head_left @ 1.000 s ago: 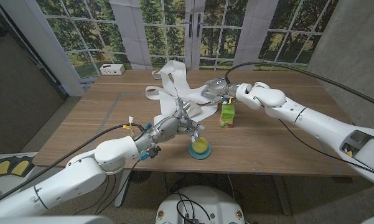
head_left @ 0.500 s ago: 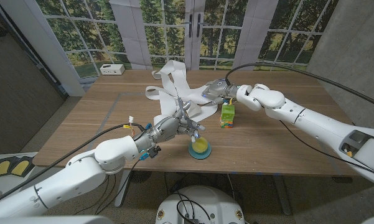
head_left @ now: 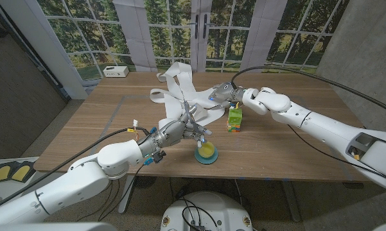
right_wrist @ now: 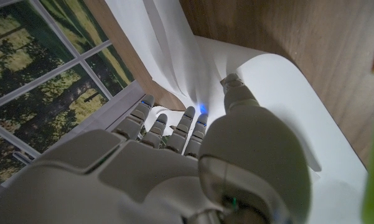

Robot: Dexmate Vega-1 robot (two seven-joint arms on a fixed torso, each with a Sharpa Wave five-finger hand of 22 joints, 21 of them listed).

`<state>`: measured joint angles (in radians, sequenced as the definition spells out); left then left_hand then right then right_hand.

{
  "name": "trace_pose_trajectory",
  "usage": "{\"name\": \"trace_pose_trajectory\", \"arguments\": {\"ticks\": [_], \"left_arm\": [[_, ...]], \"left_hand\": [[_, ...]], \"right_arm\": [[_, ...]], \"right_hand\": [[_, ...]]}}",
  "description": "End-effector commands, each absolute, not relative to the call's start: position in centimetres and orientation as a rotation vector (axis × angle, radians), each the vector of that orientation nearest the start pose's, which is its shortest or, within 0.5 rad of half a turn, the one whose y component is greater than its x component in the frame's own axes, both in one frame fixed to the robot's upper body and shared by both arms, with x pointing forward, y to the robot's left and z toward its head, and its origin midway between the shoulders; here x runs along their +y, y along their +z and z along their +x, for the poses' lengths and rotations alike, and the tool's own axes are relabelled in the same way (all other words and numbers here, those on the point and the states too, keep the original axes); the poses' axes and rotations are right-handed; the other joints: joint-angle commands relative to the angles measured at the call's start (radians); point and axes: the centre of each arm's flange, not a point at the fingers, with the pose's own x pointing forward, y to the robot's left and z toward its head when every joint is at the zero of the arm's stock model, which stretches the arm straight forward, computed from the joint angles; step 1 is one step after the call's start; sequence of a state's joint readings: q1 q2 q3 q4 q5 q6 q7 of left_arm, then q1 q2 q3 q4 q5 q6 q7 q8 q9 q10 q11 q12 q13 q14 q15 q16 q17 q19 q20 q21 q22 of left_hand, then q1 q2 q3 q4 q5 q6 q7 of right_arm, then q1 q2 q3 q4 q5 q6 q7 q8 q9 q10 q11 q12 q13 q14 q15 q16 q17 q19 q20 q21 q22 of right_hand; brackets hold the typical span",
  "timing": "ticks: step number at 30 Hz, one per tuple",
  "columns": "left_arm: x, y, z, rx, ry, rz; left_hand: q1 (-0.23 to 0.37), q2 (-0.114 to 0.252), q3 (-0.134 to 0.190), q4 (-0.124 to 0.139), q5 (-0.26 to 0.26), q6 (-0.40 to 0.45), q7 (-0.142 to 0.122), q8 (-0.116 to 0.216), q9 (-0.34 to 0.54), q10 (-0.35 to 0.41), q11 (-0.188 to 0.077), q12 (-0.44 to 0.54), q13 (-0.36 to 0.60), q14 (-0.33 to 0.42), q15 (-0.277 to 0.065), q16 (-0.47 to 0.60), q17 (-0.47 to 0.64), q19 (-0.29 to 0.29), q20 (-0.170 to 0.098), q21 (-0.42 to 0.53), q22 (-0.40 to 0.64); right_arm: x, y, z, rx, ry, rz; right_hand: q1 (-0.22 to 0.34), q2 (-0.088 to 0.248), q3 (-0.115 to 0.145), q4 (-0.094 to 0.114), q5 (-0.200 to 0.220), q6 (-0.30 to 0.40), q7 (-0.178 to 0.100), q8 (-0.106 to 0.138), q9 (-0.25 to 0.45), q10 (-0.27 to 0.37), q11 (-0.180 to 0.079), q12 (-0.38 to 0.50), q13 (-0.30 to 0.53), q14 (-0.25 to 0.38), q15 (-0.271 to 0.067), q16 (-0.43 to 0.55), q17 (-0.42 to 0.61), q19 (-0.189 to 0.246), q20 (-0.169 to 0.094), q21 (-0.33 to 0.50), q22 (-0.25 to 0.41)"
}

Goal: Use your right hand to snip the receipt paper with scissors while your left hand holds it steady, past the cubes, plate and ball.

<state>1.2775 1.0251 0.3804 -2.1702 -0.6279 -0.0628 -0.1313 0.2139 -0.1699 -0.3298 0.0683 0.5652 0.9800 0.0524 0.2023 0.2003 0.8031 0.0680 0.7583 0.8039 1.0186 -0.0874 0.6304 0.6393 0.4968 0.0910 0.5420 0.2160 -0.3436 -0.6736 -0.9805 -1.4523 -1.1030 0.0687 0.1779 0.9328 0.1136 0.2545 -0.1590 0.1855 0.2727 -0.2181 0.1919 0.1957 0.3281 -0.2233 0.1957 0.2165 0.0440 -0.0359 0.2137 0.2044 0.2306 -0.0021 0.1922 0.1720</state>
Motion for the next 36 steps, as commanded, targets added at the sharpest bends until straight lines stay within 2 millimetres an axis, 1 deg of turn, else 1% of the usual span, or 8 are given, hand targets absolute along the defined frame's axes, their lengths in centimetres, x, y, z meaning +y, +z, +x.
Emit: {"name": "trace_pose_trajectory", "arguments": {"ticks": [1, 9, 11, 16, 21, 27, 32, 36], "left_arm": [[17.8, -7.9, 45.6, -0.452, -0.786, 0.376], [17.7, -7.8, 45.9, -0.45, -0.793, 0.376], [17.7, -7.7, 45.9, -0.452, -0.793, 0.379], [17.8, -7.6, 46.0, -0.45, -0.79, 0.381], [17.7, -7.6, 46.2, -0.449, -0.792, 0.378], [17.7, -7.3, 46.3, -0.45, -0.798, 0.384], [17.8, -7.3, 46.5, -0.447, -0.796, 0.384], [17.8, -7.3, 46.6, -0.445, -0.804, 0.384]], "left_hand": [[0.0, 0.011, -0.018, -0.012, 0.0, -0.022, 0.159, 0.007, 0.0, 0.058, -0.046, 0.004, 0.003, 0.013, 0.0, 0.008, 0.004, 0.007, 0.001, -0.005, 0.001], [-0.001, 0.011, -0.018, -0.01, -0.001, -0.014, 0.158, 0.009, 0.0, 0.06, -0.047, 0.007, 0.006, 0.017, -0.003, 0.01, 0.004, 0.01, 0.001, -0.006, 0.001], [-0.002, 0.011, -0.018, -0.01, -0.001, -0.014, 0.158, 0.008, 0.0, 0.06, -0.046, 0.007, 0.006, 0.016, -0.003, 0.011, 0.004, 0.011, 0.0, -0.006, 0.001], [-0.002, 0.012, -0.018, -0.009, -0.001, -0.013, 0.158, 0.008, 0.0, 0.061, -0.048, 0.007, 0.007, 0.018, -0.003, 0.012, 0.004, 0.013, -0.001, -0.006, 0.001], [-0.003, 0.012, -0.018, -0.008, -0.001, -0.01, 0.158, 0.008, 0.0, 0.062, -0.051, 0.009, 0.009, 0.022, -0.003, 0.013, 0.001, 0.015, -0.002, -0.007, 0.001], [-0.004, 0.012, -0.018, -0.006, -0.001, -0.005, 0.158, 0.009, 0.0, 0.067, -0.052, 0.009, 0.007, 0.022, -0.005, 0.016, 0.006, 0.017, -0.001, -0.007, 0.001], [-0.005, 0.012, -0.018, -0.005, -0.001, -0.001, 0.158, 0.01, 0.0, 0.07, -0.052, 0.013, 0.01, 0.025, -0.005, 0.02, 0.009, 0.019, -0.003, -0.008, 0.001], [-0.006, 0.012, -0.018, -0.004, -0.001, 0.001, 0.158, 0.01, 0.0, 0.077, -0.053, 0.015, 0.011, 0.028, -0.006, 0.021, 0.008, 0.02, -0.003, -0.009, 0.001]], "right_arm": [[-13.6, 4.1, 66.6, -0.753, 0.102, -2.202], [-13.7, 4.1, 66.7, -0.841, 0.078, -2.138], [-13.8, 4.1, 66.8, -0.846, 0.076, -2.122], [-14.0, 3.8, 67.1, -0.876, 0.074, -2.093], [-14.3, 3.7, 67.3, -0.886, 0.067, -2.042], [-14.5, 3.6, 67.6, -0.886, 0.065, -2.042], [-14.6, 3.7, 67.8, -0.868, 0.068, -2.048], [-14.8, 4.0, 67.9, -0.832, 0.082, -2.066]], "right_hand": [[0.033, 0.007, 0.005, -0.005, 0.001, 0.01, 0.001, 0.009, 0.001, 0.01, 0.001, 0.011, 0.006, 0.016, -0.168, 0.008, 0.002, 0.003, -0.005, 0.003, 0.002], [0.078, 0.006, -0.006, 0.002, -0.003, 0.066, 0.002, 0.024, 0.003, 0.091, 0.001, 0.043, 0.023, 0.065, -0.167, 0.035, 0.012, 0.043, 0.002, 0.013, 0.002], [0.097, 0.006, -0.022, 0.009, -0.003, 0.144, 0.003, 0.039, 0.005, 0.164, 0.001, 0.068, 0.046, 0.093, -0.171, 0.053, 0.019, 0.055, 0.002, 0.009, 0.003], [0.107, 0.009, -0.048, 0.017, -0.001, 0.236, 0.002, 0.048, 0.006, 0.278, 0.001, 0.098, 0.072, 0.136, -0.174, 0.084, 0.03, 0.075, 0.0, 0.009, 0.003], [0.113, 0.016, -0.067, 0.022, 0.002, 0.309, 0.006, 0.052, 0.005, 0.34, 0.002, 0.103, 0.086, 0.167, -0.178, 0.11, 0.039, 0.092, -0.019, 0.009, 0.003], [0.112, 0.015, -0.073, 0.024, 0.002, 0.317, 0.005, 0.049, 0.005, 0.355, 0.002, 0.104, 0.089, 0.174, -0.177, 0.117, 0.041, 0.101, -0.016, 0.012, 0.003], [0.092, -0.001, -0.106, 0.032, 0.0, 0.219, 0.005, 0.001, 0.009, 0.248, 0.01, 0.068, 0.112, 0.149, -0.175, 0.106, 0.043, 0.098, 0.004, 0.008, 0.004], [0.049, -0.023, -0.141, 0.04, -0.004, 0.073, 0.033, -0.013, 0.013, 0.046, 0.035, 0.029, 0.158, 0.106, -0.156, 0.068, 0.036, 0.084, 0.056, 0.003, 0.003]]}}
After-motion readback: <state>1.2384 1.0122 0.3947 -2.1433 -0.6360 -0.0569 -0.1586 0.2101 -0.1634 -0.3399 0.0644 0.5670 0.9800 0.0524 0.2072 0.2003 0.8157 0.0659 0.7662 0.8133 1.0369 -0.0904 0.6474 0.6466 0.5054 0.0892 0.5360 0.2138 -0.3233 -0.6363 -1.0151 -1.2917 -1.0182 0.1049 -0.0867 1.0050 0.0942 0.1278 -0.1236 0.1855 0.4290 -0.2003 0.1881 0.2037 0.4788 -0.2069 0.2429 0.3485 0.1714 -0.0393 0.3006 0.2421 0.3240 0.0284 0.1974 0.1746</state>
